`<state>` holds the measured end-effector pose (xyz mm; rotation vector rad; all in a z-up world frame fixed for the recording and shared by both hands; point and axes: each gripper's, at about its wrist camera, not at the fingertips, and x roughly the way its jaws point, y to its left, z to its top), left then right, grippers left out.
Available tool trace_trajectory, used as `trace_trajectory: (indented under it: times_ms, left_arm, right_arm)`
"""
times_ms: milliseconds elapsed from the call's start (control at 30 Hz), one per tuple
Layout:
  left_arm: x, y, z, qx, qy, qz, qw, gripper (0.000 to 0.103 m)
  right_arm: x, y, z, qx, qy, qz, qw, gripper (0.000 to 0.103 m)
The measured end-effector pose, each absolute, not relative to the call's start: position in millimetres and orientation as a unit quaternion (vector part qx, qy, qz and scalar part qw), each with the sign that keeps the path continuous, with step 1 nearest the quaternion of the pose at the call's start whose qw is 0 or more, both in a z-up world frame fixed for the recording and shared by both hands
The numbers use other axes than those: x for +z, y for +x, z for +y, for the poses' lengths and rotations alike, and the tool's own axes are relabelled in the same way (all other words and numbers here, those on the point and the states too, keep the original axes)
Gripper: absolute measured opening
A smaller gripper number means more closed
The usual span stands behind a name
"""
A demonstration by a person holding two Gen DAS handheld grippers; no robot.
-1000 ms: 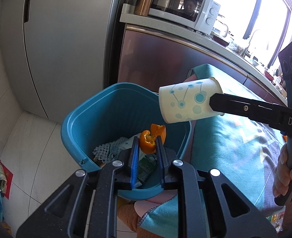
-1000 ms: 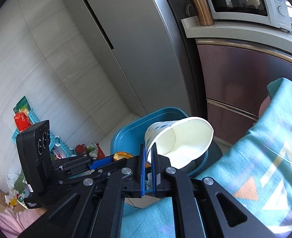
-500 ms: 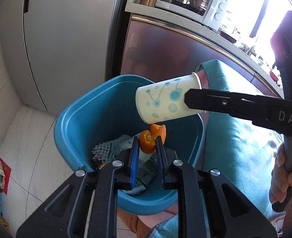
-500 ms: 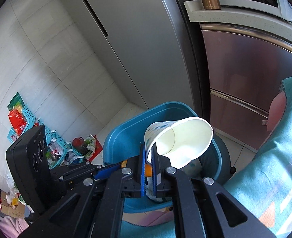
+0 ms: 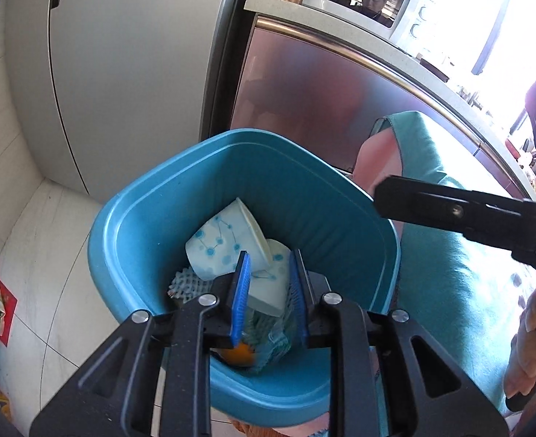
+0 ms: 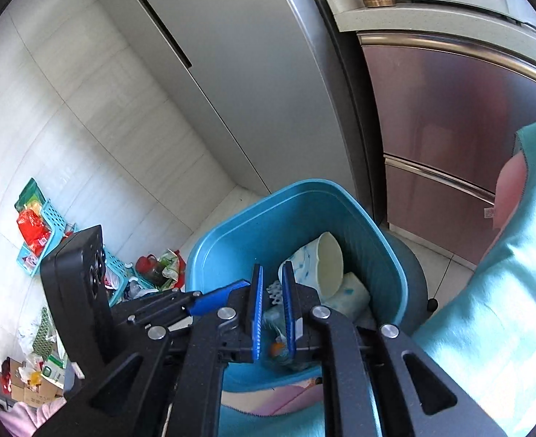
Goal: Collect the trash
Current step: 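Swing both tools back over the table toward the gold wrapper and peel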
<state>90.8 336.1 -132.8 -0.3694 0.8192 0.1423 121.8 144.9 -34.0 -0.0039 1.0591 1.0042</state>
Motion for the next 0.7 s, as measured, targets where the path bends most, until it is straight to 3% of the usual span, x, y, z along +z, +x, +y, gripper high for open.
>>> trace_trajectory:
  times_ms: [133, 267, 567, 700]
  left_arm:
    - [-120.0, 81.1, 325.9, 0.068, -0.158, 0.379, 0.909, 0.028]
    - [-100.6, 64.3, 310.7, 0.063, -0.134, 0.355, 0.923, 0.038]
    - [-59.2, 42.2, 265.6, 0.04, -0.09, 0.312, 0.945, 0.056]
    - [-45.7, 38.6, 243.9, 0.019, -0.078, 0.301, 0.95, 0.058]
  right_arm:
    - [-28.0, 118.3, 125.5, 0.464, 0.013, 0.476, 0.747, 0.012]
    - [-19.8, 110.7, 100.5, 0.464, 0.021, 0.462, 0.755, 0.023]
    - [-5.0, 95.6, 40.4, 0.451, 0.047, 0.436, 0.777, 0.031]
    - [0.9, 88.6, 6.5, 0.436, 0.065, 0.424, 0.791, 0.032]
